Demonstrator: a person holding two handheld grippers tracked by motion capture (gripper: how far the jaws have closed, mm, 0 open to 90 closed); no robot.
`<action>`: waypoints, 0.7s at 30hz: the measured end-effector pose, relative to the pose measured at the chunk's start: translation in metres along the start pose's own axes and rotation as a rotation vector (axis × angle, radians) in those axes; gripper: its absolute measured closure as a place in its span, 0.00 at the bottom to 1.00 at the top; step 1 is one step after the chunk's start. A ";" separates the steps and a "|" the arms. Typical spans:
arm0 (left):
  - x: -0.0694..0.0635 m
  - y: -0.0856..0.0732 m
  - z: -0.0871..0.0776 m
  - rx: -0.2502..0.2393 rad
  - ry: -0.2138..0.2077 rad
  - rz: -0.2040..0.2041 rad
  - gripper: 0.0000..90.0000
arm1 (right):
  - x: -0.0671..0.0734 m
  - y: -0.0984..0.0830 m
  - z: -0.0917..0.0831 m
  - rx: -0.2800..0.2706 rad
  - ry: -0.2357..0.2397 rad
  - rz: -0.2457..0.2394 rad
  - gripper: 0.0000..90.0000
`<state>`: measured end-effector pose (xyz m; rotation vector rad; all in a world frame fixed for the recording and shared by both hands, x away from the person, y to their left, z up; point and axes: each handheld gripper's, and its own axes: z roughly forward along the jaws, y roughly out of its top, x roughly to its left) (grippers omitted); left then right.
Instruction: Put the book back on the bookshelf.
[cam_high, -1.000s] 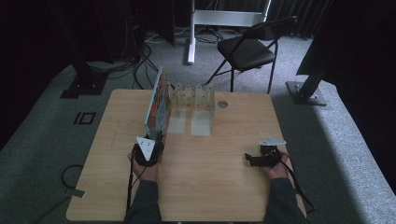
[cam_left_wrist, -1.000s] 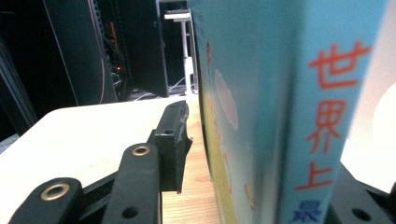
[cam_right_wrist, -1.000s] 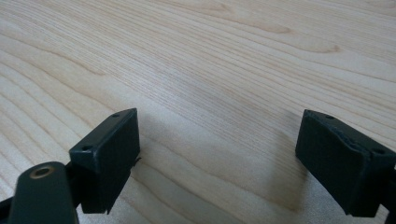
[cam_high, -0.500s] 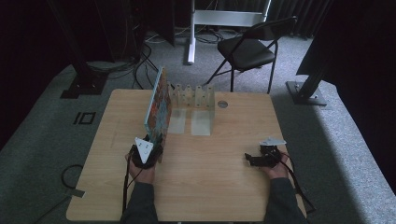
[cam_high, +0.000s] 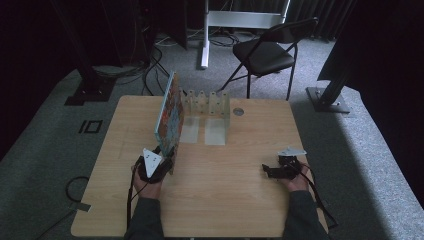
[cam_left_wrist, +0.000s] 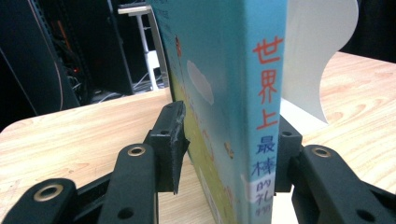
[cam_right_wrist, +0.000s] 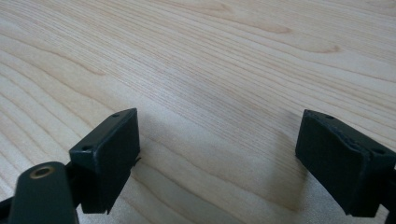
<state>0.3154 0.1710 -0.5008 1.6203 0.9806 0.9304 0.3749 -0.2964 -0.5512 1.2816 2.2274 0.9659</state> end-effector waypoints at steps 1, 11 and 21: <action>0.001 0.000 -0.001 0.002 -0.017 0.004 0.63 | 0.000 0.000 0.000 0.000 0.000 0.000 0.15; 0.005 -0.002 -0.012 0.019 -0.091 0.014 0.63 | 0.000 0.000 0.000 0.001 0.000 0.000 0.15; 0.007 -0.010 -0.019 0.040 -0.123 0.001 0.63 | 0.000 0.000 0.000 0.000 0.000 0.000 0.15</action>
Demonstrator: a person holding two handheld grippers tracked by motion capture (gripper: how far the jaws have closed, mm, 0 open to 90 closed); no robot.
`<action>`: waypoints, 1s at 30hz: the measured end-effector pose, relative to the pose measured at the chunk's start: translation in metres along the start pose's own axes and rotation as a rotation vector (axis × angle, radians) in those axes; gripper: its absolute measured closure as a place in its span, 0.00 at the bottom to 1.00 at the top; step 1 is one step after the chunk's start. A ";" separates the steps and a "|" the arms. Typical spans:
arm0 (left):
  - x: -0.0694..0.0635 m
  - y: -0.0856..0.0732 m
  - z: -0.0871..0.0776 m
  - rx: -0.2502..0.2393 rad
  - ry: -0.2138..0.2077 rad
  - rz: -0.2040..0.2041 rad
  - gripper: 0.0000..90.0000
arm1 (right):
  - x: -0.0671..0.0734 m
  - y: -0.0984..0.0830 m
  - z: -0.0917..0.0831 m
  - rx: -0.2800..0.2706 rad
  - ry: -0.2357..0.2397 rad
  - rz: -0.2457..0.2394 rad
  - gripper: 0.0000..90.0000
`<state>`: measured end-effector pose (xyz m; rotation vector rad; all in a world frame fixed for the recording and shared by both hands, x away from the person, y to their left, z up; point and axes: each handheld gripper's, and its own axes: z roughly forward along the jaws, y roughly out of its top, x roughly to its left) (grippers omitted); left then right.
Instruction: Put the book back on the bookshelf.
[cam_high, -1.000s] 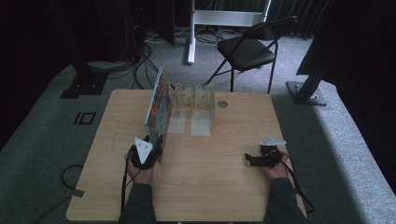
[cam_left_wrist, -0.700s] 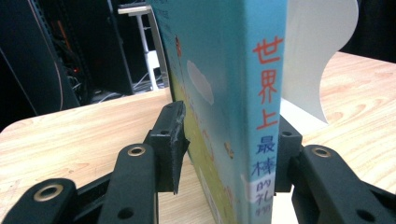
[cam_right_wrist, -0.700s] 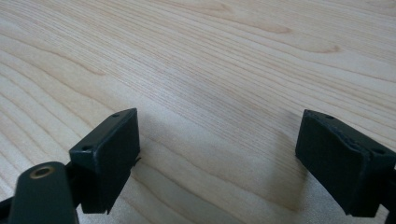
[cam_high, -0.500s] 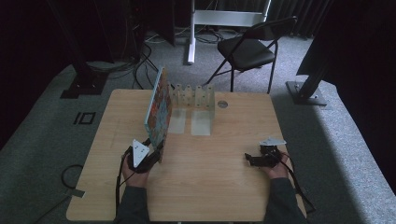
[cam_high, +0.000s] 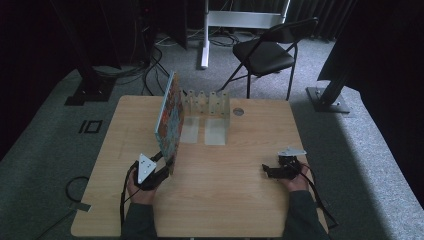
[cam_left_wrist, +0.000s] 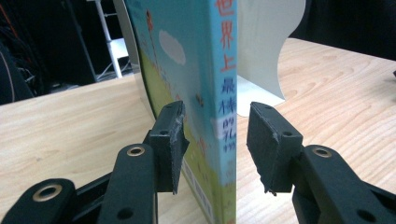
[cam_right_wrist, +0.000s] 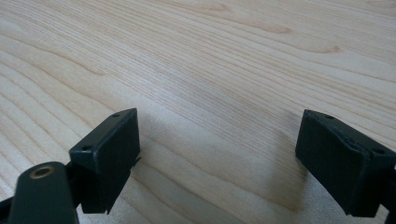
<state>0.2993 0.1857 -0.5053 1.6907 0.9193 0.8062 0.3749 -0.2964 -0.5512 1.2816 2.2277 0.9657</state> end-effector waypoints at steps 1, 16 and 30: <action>0.000 0.000 0.000 0.000 0.000 0.000 0.63 | 0.000 0.000 0.000 0.000 0.000 0.000 0.15; 0.003 -0.014 -0.012 0.052 -0.027 -0.001 0.63 | 0.000 0.000 0.000 -0.001 0.000 0.001 0.15; 0.010 -0.025 -0.022 0.104 -0.002 -0.009 0.64 | 0.000 0.000 0.000 0.000 0.000 0.001 0.15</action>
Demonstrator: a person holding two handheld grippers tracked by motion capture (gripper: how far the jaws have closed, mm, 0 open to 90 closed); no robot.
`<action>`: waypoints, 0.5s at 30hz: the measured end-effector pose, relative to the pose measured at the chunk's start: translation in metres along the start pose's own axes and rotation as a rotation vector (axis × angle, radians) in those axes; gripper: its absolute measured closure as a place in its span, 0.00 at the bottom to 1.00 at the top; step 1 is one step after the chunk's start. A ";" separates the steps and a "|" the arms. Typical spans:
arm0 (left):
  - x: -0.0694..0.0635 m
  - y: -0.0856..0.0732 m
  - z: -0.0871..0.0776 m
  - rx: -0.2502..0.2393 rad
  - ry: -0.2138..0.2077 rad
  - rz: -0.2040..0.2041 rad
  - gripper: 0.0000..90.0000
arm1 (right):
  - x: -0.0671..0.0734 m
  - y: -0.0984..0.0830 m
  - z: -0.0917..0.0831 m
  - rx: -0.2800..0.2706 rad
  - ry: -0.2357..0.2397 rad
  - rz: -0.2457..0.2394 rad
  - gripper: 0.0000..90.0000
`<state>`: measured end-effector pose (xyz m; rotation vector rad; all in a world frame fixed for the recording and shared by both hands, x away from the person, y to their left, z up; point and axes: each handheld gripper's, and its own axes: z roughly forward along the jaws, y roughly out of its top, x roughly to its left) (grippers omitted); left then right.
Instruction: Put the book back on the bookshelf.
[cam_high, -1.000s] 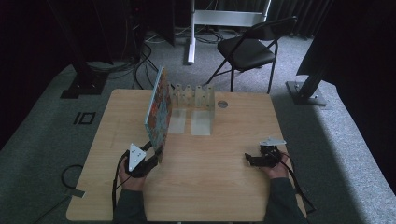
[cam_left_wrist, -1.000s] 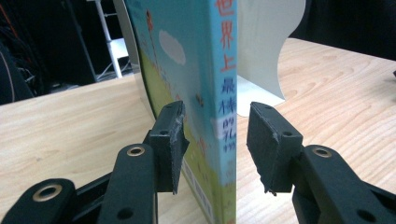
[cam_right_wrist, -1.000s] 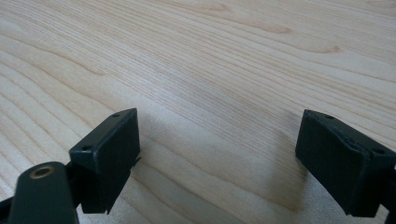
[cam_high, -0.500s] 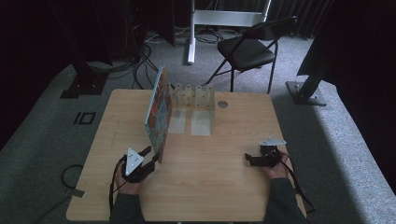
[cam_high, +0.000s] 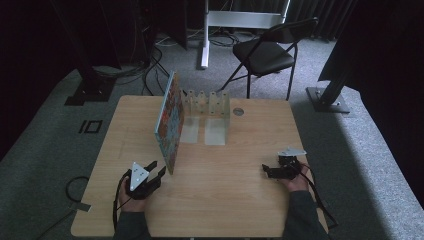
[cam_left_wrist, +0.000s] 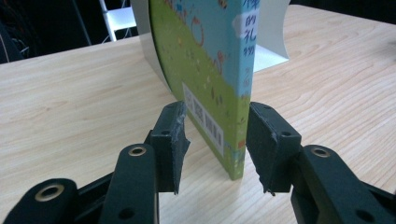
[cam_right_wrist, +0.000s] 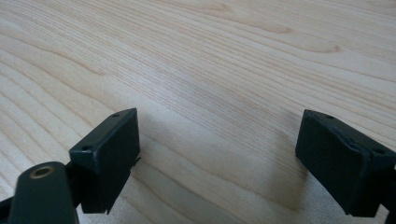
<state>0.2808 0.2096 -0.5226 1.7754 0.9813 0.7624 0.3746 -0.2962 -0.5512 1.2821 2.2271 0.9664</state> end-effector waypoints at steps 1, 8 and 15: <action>0.000 -0.001 0.000 0.005 0.001 -0.004 0.64 | 0.000 0.000 0.000 0.000 0.000 0.000 0.15; 0.003 -0.006 0.002 0.068 0.023 -0.010 0.65 | 0.000 0.000 0.000 0.000 0.000 0.000 0.15; 0.008 -0.011 0.001 0.112 0.042 -0.026 0.65 | 0.000 0.000 0.000 0.000 0.000 0.000 0.15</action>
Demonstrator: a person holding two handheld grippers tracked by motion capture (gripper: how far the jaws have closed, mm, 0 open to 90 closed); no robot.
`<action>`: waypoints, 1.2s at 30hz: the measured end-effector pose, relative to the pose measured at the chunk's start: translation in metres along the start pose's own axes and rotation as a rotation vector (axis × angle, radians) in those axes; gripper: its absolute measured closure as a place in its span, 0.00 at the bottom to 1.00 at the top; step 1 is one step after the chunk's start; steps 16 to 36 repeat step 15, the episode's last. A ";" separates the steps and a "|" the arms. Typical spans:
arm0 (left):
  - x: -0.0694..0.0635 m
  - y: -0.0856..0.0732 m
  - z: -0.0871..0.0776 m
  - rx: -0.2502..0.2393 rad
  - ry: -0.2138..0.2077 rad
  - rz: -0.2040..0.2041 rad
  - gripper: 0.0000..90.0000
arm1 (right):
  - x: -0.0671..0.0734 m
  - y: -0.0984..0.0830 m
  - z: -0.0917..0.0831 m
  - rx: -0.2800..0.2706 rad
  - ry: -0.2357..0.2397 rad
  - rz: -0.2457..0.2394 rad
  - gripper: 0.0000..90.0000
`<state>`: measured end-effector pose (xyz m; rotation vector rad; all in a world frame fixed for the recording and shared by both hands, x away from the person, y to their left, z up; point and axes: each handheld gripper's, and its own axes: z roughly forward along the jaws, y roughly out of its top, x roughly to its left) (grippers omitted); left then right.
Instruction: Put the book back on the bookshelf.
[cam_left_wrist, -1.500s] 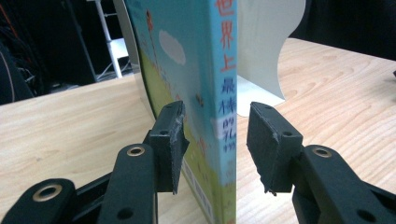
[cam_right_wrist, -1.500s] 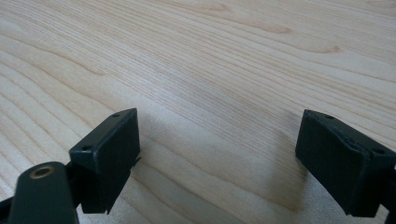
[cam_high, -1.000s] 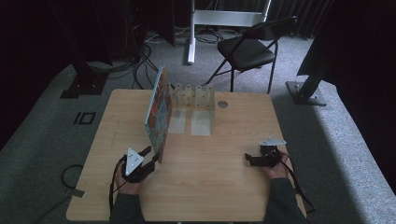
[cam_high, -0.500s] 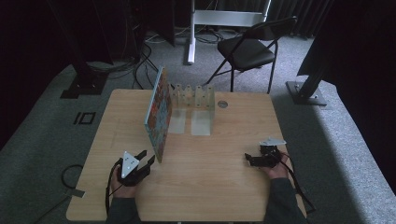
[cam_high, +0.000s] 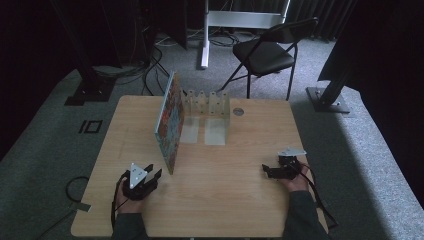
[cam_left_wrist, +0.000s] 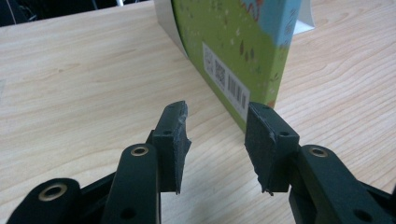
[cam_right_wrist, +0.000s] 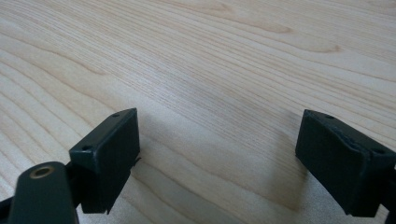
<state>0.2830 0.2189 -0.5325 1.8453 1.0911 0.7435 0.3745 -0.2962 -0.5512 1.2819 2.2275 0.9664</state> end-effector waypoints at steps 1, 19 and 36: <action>0.000 -0.001 0.000 0.002 0.001 -0.007 0.65 | 0.000 0.000 0.000 0.000 0.000 0.000 0.15; 0.005 -0.005 0.002 0.038 -0.003 -0.031 0.65 | 0.000 0.000 0.000 0.000 0.001 0.000 0.15; 0.005 -0.005 0.002 0.038 -0.003 -0.031 0.65 | 0.000 0.000 0.000 0.000 0.001 0.000 0.15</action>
